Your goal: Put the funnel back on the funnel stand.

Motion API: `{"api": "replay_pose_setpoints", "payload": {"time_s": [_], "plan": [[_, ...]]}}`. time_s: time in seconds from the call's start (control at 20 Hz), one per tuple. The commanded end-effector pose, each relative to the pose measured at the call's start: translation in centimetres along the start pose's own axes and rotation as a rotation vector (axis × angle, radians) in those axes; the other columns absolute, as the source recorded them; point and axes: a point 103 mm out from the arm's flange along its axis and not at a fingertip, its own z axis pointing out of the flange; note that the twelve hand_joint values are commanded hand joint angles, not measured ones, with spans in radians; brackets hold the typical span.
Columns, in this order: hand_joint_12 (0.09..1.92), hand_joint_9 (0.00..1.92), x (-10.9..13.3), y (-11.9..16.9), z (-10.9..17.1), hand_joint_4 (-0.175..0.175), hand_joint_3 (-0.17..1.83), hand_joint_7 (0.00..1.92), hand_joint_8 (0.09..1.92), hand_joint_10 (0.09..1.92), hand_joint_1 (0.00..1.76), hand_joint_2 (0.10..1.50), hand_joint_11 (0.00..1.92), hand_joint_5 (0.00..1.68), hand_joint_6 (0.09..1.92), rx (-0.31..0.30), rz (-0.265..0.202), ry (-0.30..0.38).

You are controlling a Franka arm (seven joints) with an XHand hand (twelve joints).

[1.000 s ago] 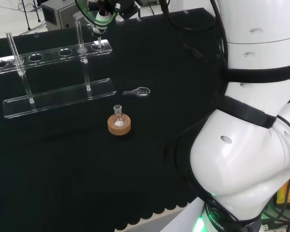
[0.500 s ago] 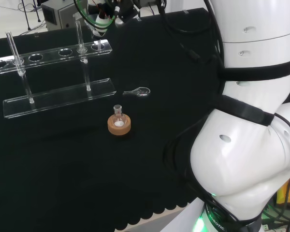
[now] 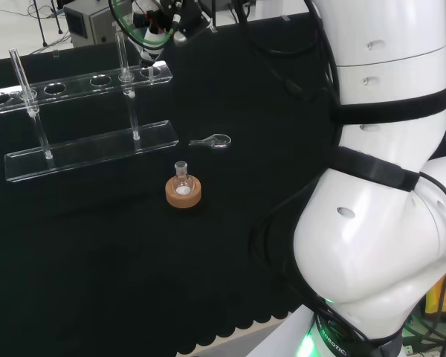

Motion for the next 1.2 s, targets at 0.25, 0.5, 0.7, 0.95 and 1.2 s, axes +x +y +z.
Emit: {"api": "replay_pose_setpoints", "payload": {"time_s": [0.25,0.5,0.7,0.95,1.2], "plan": [[1.12,1.05,0.3,0.6,0.8,-0.013,0.60,0.62,0.58,0.24,0.78,0.76,0.79,0.63,0.65,0.018,0.007,0.003],[1.20,0.91,0.3,0.8,1.5,-0.025,0.60,0.48,0.64,0.30,0.76,0.72,0.66,0.48,0.54,0.046,0.017,0.000],[1.26,0.76,0.4,0.7,1.7,-0.033,0.60,0.36,0.66,0.42,0.74,0.69,0.56,0.42,0.40,0.083,0.017,0.007],[1.36,0.41,-0.1,0.1,1.7,-0.039,0.53,0.09,0.66,0.61,0.66,0.65,0.32,0.32,0.14,0.110,-0.003,0.032],[1.41,0.16,-0.4,-1.1,1.2,-0.039,0.42,0.00,0.48,0.73,0.59,0.64,0.22,0.23,0.09,0.123,0.003,0.040]]}}
